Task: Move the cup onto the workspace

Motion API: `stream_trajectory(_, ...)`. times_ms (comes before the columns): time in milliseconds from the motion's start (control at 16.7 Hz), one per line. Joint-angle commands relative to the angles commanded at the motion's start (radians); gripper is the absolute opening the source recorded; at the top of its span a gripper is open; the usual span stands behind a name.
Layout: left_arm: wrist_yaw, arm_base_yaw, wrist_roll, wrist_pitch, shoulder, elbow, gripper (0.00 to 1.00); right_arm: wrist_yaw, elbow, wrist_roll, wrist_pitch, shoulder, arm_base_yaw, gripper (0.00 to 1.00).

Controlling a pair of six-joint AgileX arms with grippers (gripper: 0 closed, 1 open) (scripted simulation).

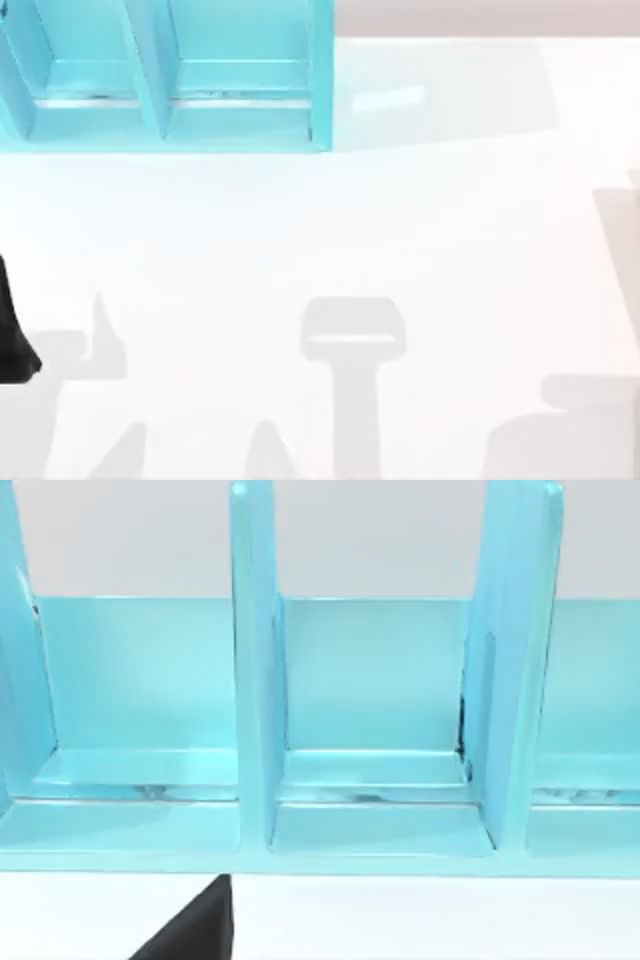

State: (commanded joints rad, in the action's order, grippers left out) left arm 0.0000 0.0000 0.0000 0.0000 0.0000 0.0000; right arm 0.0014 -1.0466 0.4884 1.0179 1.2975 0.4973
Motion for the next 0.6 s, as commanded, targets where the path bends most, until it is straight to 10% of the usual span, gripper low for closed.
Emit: stream_trajectory(600,0.000,0.000,0.000,0.000,0.000,0.000,1.00,0.000,-0.261,0.123,0.256,0.312,0.125,1.00)
